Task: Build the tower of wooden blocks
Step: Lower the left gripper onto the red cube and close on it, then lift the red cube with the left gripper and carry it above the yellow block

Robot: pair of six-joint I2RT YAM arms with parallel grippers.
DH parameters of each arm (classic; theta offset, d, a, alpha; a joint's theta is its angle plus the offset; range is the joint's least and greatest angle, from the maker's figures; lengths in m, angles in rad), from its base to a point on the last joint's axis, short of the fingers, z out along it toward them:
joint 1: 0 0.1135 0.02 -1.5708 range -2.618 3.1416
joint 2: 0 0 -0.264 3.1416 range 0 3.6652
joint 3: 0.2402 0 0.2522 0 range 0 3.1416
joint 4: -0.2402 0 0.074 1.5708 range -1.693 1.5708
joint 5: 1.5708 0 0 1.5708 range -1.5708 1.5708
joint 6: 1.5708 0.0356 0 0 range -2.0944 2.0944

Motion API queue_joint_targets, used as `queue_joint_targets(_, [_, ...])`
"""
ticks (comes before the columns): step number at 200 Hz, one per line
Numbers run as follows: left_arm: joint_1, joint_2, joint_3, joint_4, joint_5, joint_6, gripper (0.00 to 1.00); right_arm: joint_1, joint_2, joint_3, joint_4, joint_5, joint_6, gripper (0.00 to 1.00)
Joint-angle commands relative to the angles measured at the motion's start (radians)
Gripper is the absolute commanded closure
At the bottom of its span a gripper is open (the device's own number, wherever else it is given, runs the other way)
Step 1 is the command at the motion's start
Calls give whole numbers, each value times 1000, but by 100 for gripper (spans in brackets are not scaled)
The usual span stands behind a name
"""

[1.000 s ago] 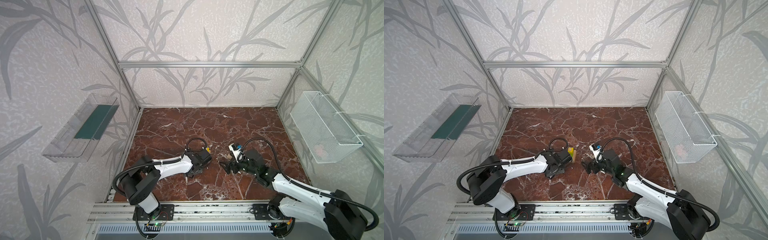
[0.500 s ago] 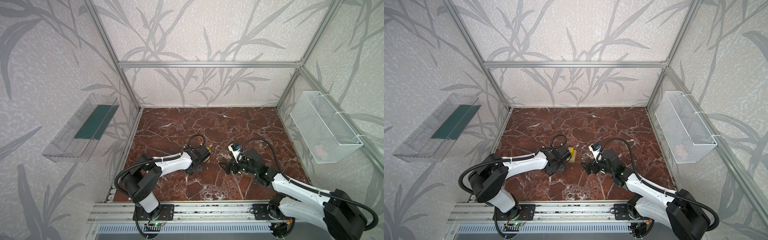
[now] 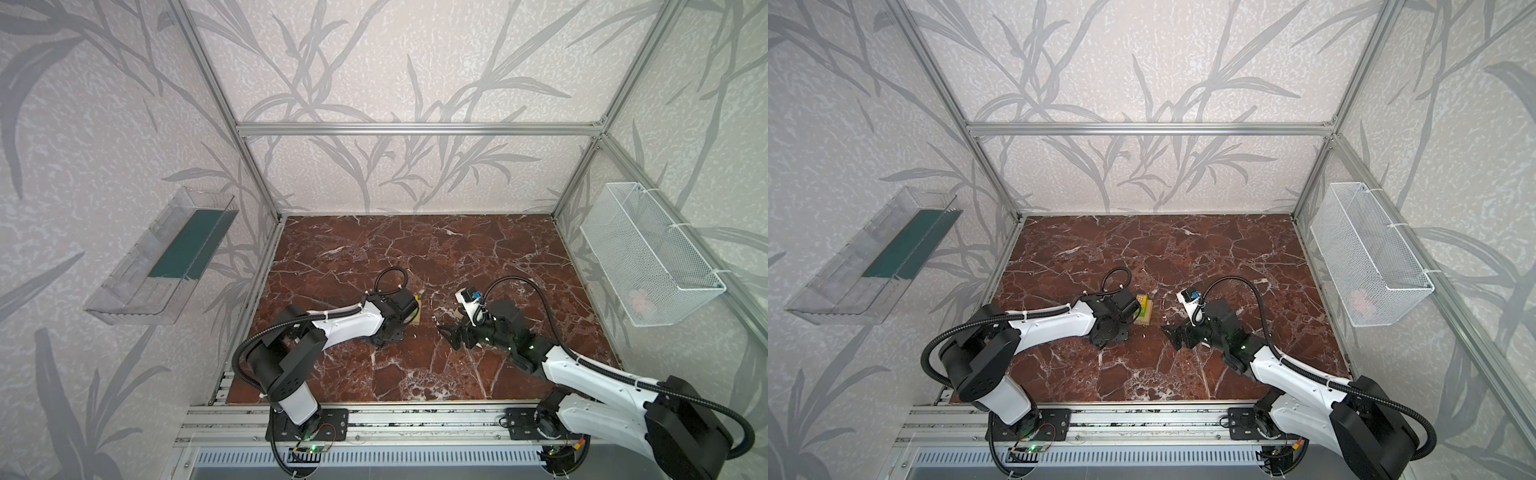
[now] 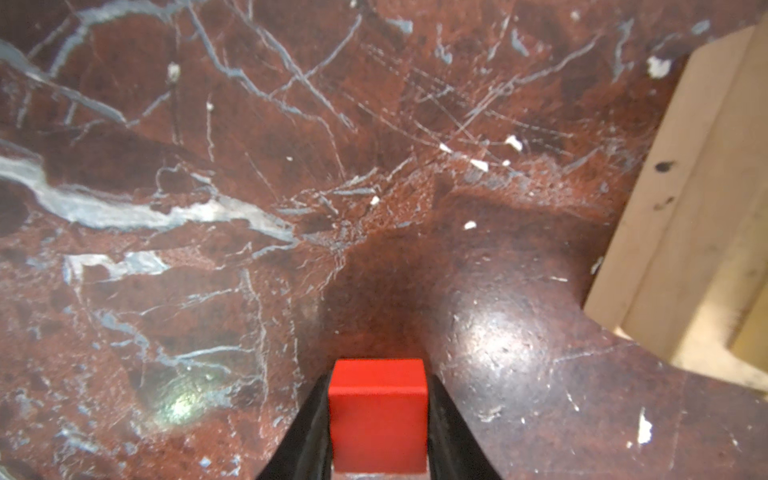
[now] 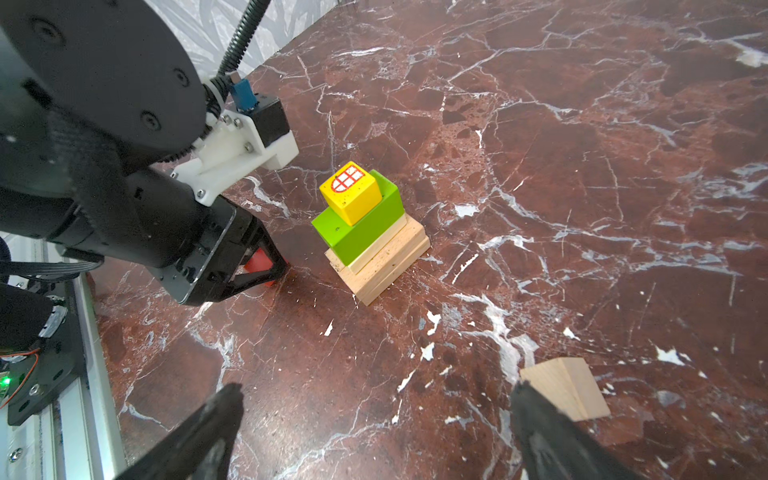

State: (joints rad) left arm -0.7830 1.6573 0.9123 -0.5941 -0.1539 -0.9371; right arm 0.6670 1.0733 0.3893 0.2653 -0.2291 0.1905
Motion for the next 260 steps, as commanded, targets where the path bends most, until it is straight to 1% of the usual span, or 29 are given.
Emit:
queue_joint_targets(1, [2,18,-24,-7,0,-21,65,5,5,16,26,-9,-9,1])
queue_joint_targets(38, [1,17,-18,-8,0,-8,73,6,10,16,28,-13,-10,1])
queue_joint_targets(68, [1,-29,-21,-12,-3,21,80,5,10,16,29,-11,-13,1])
queue_joint_targets(102, [0,-83,-32,-20,19,58,86,5,3,18,18,-1,-19,1])
queue_joint_targets(140, [1,-158,-13,-65,30,109,94,5,0,17,18,7,-16,1])
queue_joint_targets(167, [1,-196,34,-140,18,141,100,5,-9,17,8,14,-14,1])
queue_joint_targets(183, [1,-221,66,-175,19,164,100,5,-15,13,8,16,-13,1])
queue_joint_targets(212, [0,-262,119,-195,52,216,100,5,-22,8,12,5,-9,1])
queue_joint_targets(225, [0,-275,137,-193,52,222,100,5,-25,5,17,-6,-8,1])
queue_joint_targets(260, [1,-288,213,-179,100,261,100,5,-31,-10,49,-44,-16,1])
